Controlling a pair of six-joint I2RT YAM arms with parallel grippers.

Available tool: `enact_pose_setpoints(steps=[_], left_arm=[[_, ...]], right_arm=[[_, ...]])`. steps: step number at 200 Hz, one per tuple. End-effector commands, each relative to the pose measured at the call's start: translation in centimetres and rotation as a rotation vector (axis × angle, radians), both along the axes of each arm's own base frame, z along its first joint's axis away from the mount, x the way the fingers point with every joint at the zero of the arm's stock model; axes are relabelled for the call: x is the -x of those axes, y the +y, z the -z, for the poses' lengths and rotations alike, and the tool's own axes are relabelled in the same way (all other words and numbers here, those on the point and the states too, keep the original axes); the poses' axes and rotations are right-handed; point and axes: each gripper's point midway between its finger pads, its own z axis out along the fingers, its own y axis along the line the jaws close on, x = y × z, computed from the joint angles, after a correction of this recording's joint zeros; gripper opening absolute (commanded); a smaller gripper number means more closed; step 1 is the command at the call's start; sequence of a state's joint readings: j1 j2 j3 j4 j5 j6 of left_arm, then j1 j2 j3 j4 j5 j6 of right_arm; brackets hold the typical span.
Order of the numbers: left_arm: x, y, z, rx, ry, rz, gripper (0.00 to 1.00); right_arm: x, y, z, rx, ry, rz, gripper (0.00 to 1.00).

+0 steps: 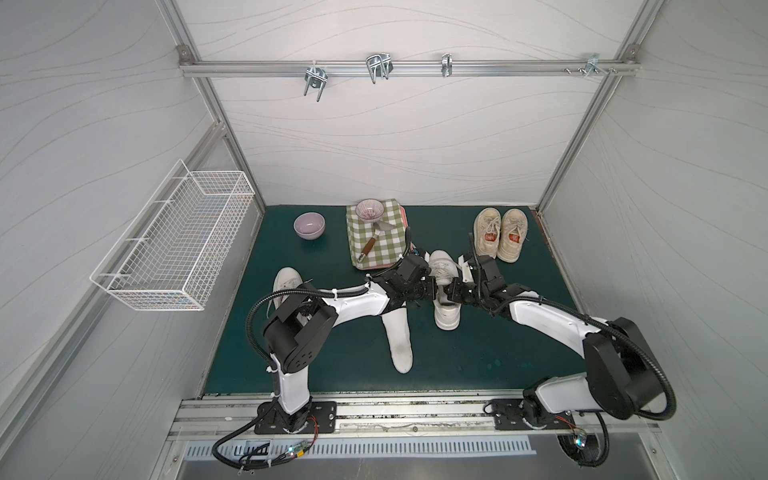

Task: Remove the insole from the shoe
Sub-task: Adjust the shoe at the center of the board.

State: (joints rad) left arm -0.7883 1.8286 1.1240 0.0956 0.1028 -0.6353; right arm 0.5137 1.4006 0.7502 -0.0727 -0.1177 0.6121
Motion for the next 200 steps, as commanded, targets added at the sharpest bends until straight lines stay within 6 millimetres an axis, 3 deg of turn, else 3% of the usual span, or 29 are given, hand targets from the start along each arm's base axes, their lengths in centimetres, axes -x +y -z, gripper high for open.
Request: enact_pose_setpoints(steps=[1, 19, 49, 78, 97, 126, 164, 200], left_arm=[[-2.1, 2.5, -1.2, -0.033, -0.065, -0.100, 0.00], [-1.1, 1.5, -1.8, -0.010, -0.070, -0.063, 0.00], [0.4, 0.3, -1.8, 0.042, -0.054, -0.026, 0.00], [1.0, 0.2, -1.4, 0.060, -0.040, -0.008, 0.00], [1.2, 0.3, -1.3, 0.059, -0.042, -0.003, 0.00], [1.4, 0.1, -1.4, 0.069, -0.041, 0.016, 0.00], [1.6, 0.0, -2.1, 0.090, -0.050, 0.026, 0.00], [1.6, -0.2, -2.4, 0.099, -0.054, 0.030, 0.00]], right_arm=[[-0.1, -1.7, 0.5, 0.106, -0.003, 0.015, 0.00], [0.8, -1.1, 1.6, 0.108, 0.028, -0.037, 0.00], [2.6, 1.3, 2.0, 0.003, 0.066, -0.164, 0.27], [4.0, 2.9, 2.4, 0.003, 0.084, -0.243, 0.40], [4.5, 3.2, 3.4, 0.056, 0.105, -0.251, 0.42], [4.0, 2.0, 5.8, 0.219, 0.157, -0.197, 0.42], [2.6, -1.5, 8.1, 0.468, 0.233, -0.039, 0.32], [1.3, -1.9, 9.4, 0.606, 0.244, -0.012, 0.28]])
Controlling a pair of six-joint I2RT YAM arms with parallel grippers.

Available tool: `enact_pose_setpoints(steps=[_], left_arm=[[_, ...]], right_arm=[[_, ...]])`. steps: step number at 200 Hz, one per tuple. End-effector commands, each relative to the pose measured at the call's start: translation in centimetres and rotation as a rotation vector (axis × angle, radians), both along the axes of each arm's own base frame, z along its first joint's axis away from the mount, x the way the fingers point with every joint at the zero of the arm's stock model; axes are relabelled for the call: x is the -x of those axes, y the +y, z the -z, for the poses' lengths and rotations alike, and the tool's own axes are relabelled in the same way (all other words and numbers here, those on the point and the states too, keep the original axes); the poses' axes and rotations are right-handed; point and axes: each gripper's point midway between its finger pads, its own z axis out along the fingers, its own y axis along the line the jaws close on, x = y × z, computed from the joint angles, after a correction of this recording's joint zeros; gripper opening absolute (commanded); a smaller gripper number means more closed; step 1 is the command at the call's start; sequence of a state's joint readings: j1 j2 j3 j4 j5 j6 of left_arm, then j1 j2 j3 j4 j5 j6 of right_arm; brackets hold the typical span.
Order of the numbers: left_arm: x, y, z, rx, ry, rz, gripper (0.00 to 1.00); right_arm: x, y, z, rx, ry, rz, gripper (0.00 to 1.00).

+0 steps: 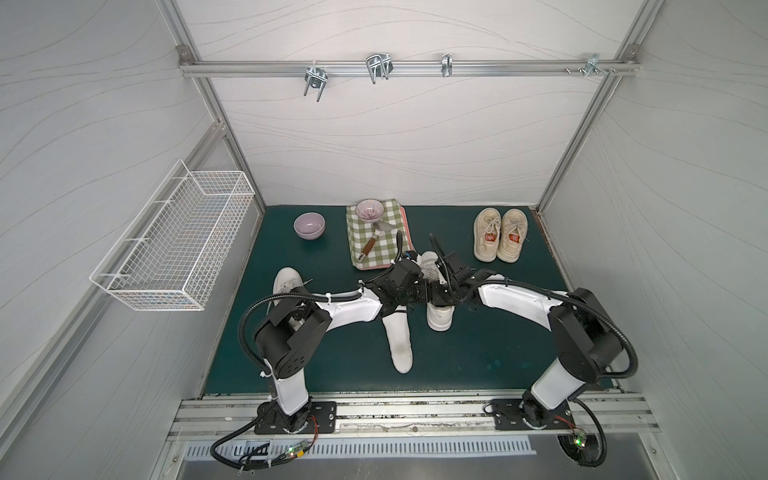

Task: Remove the insole from the shoe
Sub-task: Adjust the shoe at the center of the board.

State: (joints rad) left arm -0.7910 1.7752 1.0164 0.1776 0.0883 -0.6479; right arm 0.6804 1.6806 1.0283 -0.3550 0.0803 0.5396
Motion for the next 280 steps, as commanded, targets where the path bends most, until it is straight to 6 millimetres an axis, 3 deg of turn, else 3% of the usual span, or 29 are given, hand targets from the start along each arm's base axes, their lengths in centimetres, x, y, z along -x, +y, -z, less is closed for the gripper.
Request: enact_pose_setpoints(steps=[1, 19, 37, 67, 86, 174, 225, 280], left_arm=[[0.6, -1.4, -2.7, 0.077, -0.035, 0.047, 0.00], [0.7, -1.3, -3.0, 0.083, -0.041, 0.047, 0.00], [0.7, -1.1, -3.4, 0.091, -0.052, 0.043, 0.00], [0.6, -1.1, -3.5, 0.093, -0.057, 0.042, 0.00], [0.4, -0.8, -3.1, 0.078, -0.048, 0.031, 0.00], [-2.1, 4.4, -0.3, -0.084, -0.023, -0.125, 0.00], [-2.2, 4.8, 0.4, -0.121, -0.018, -0.126, 0.00], [-2.0, 4.3, 0.1, -0.123, -0.029, -0.107, 0.00]], right_arm=[[0.9, -5.3, 5.3, 0.297, 0.099, 0.097, 0.28], [0.6, -5.1, 6.3, 0.364, 0.119, 0.095, 0.27], [0.3, -5.2, 7.3, 0.406, 0.150, 0.105, 0.09], [-0.1, -5.4, 7.0, 0.401, 0.132, 0.134, 0.08], [0.0, -5.2, 5.6, 0.328, 0.092, 0.145, 0.00], [1.0, -0.7, -2.0, -0.139, -0.046, 0.037, 0.00], [1.3, 0.3, -5.8, -0.415, -0.068, 0.027, 0.00], [1.6, 1.0, -7.6, -0.544, -0.081, -0.003, 0.00]])
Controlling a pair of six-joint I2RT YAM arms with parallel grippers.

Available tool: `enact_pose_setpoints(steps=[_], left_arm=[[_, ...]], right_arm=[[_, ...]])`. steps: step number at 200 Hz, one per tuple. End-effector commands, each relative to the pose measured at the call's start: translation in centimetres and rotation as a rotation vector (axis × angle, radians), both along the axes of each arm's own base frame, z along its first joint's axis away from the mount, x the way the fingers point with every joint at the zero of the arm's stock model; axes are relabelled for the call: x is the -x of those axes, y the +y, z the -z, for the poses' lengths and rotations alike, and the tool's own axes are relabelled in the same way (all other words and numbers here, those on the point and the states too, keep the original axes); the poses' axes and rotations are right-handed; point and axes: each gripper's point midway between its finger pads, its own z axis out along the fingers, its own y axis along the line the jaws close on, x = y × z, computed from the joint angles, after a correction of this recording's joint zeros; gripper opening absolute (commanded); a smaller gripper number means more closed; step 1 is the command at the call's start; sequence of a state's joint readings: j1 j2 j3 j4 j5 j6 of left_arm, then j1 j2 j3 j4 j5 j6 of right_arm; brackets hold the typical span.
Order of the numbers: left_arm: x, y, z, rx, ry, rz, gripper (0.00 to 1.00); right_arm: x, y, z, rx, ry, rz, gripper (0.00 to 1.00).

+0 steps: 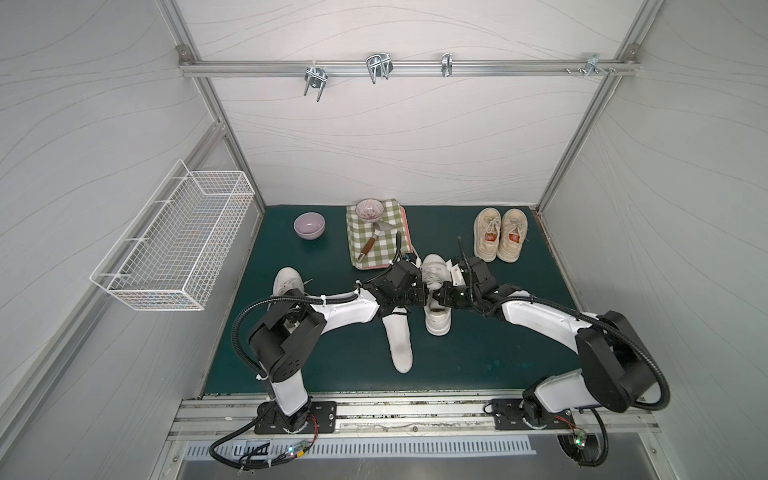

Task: Remove the insole from the shoe
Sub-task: Adjust the shoe at the center of the board.

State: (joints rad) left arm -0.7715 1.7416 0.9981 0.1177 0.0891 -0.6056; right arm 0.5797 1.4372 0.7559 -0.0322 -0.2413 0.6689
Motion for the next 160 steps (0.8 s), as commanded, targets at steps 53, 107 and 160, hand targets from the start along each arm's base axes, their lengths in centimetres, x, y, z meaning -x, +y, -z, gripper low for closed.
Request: enact_pose_setpoints(steps=[53, 107, 160], left_arm=[[-1.1, 1.7, -1.4, -0.089, -0.085, -0.066, 0.00], [1.2, 1.2, -1.3, -0.070, -0.102, -0.024, 0.12], [3.6, 0.5, -0.7, -0.034, -0.067, 0.029, 0.28]], right_arm=[[-0.3, -0.3, -5.3, -0.217, -0.123, 0.016, 0.00], [0.0, -0.6, -7.5, -0.320, -0.193, 0.002, 0.00], [0.6, -0.3, -7.9, -0.379, -0.216, -0.030, 0.00]])
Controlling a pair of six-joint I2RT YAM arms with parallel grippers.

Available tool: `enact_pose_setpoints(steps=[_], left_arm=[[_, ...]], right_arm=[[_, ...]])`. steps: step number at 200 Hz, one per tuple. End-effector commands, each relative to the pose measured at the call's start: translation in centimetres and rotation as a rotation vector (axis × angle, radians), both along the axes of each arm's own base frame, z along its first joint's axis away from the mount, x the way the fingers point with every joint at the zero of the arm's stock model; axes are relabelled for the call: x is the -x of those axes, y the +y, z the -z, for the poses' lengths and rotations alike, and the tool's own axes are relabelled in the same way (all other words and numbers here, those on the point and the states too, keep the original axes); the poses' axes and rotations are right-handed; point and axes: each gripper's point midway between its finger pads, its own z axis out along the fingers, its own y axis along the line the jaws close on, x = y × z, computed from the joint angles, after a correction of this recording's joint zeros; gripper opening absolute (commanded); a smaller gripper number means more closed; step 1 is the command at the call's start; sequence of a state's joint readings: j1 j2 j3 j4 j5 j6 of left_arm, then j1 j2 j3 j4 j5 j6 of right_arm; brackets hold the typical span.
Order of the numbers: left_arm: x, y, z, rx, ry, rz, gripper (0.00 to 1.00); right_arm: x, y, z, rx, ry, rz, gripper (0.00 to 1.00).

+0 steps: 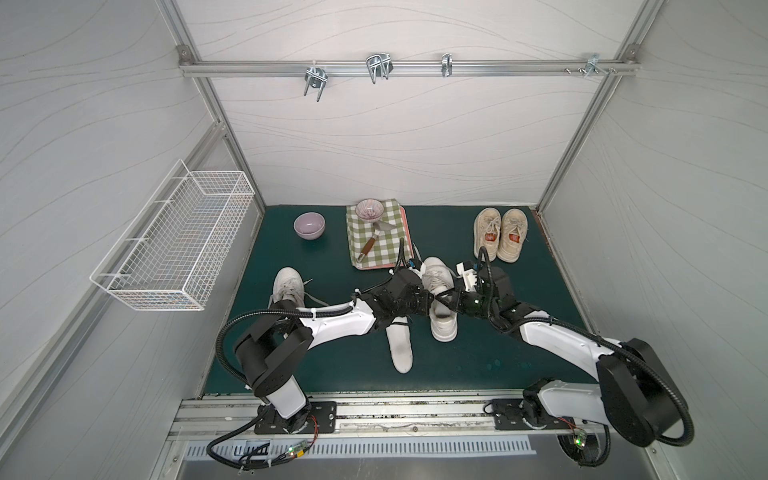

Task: Remove the insole from the shoe
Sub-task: Adjust the shoe at the center of the board.

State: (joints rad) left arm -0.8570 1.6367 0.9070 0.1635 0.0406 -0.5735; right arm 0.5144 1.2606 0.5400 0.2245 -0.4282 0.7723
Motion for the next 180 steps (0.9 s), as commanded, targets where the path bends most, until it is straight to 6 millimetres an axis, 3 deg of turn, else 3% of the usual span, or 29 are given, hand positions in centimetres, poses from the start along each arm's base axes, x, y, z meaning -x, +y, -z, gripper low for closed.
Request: enact_pose_setpoints(steps=[1, 26, 51, 83, 111, 155, 180], left_arm=[[0.2, 1.4, 1.0, -0.039, 0.015, -0.040, 0.28], [0.4, 1.6, 1.6, -0.040, 0.027, -0.042, 0.29], [0.4, 1.8, 1.9, -0.052, 0.029, -0.042, 0.17], [0.3, 1.7, 1.5, -0.035, 0.027, -0.058, 0.00], [0.2, 0.7, -0.3, 0.033, 0.015, -0.068, 0.00], [0.4, -1.8, -2.3, 0.073, -0.028, -0.087, 0.00], [0.5, -2.2, -1.8, 0.055, -0.024, -0.103, 0.00]], right_arm=[[-1.6, 0.5, -5.2, -0.128, -0.167, 0.005, 0.00], [-1.5, 0.7, -5.5, -0.152, -0.180, -0.007, 0.00], [-1.5, 0.5, -5.0, -0.121, -0.178, -0.006, 0.00], [-1.6, -0.8, -1.9, 0.078, -0.098, 0.005, 0.00], [-1.2, -2.6, 0.2, 0.271, -0.068, 0.016, 0.00], [0.2, -3.2, 1.8, 0.576, -0.086, -0.026, 0.27], [0.9, -3.7, 2.7, 0.630, -0.040, -0.030, 0.37]])
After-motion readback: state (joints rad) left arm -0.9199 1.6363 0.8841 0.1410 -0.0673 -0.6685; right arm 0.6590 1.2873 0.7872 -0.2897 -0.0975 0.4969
